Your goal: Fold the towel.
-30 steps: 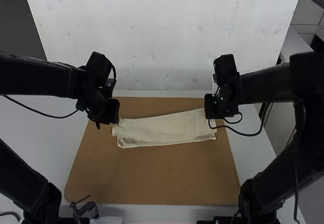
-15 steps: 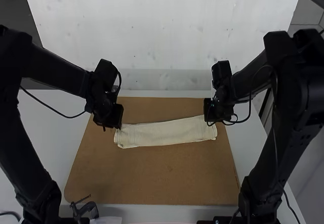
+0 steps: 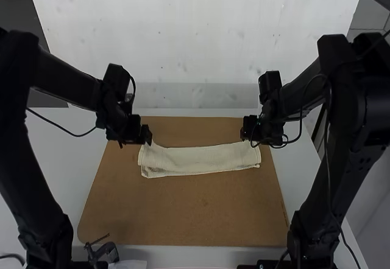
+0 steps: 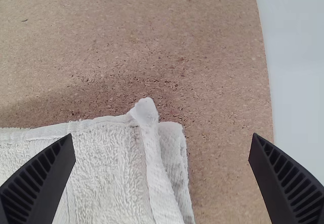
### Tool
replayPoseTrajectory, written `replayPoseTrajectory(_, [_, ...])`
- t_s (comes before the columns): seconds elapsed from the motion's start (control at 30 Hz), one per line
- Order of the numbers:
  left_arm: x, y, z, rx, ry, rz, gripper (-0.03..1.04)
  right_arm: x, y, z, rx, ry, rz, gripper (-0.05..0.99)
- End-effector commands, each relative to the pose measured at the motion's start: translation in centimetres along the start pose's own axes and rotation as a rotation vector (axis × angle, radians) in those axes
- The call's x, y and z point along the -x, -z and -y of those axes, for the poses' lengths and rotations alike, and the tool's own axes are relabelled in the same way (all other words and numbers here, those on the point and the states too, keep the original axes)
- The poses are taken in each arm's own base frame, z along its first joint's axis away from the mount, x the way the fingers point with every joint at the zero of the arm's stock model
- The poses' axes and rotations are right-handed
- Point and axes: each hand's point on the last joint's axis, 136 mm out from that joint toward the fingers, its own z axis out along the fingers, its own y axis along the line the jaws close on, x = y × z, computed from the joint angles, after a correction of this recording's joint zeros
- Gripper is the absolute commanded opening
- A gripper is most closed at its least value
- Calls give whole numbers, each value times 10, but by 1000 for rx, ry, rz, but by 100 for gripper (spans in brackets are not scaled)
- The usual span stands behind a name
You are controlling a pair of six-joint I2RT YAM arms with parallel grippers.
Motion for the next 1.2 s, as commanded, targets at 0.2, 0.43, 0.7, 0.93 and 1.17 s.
replayPoseTrajectory(0.2, [74,92,-19,-34,58,317,101,-16,1,-13,98,-111,-146,86])
replayPoseTrajectory(0.43, [66,89,-31,-19,64,301,101,-39,-27,-14,78,-109,-247,69])
replayPoseTrajectory(0.7, [66,89,-37,-14,73,304,101,-46,-38,-18,68,-98,-280,12])
replayPoseTrajectory(0.93, [62,89,-41,-21,86,301,101,-41,-35,-7,51,-119,-279,1])
replayPoseTrajectory(1.17, [62,96,-43,-18,89,322,101,3,-6,52,-4,-175,-172,1])
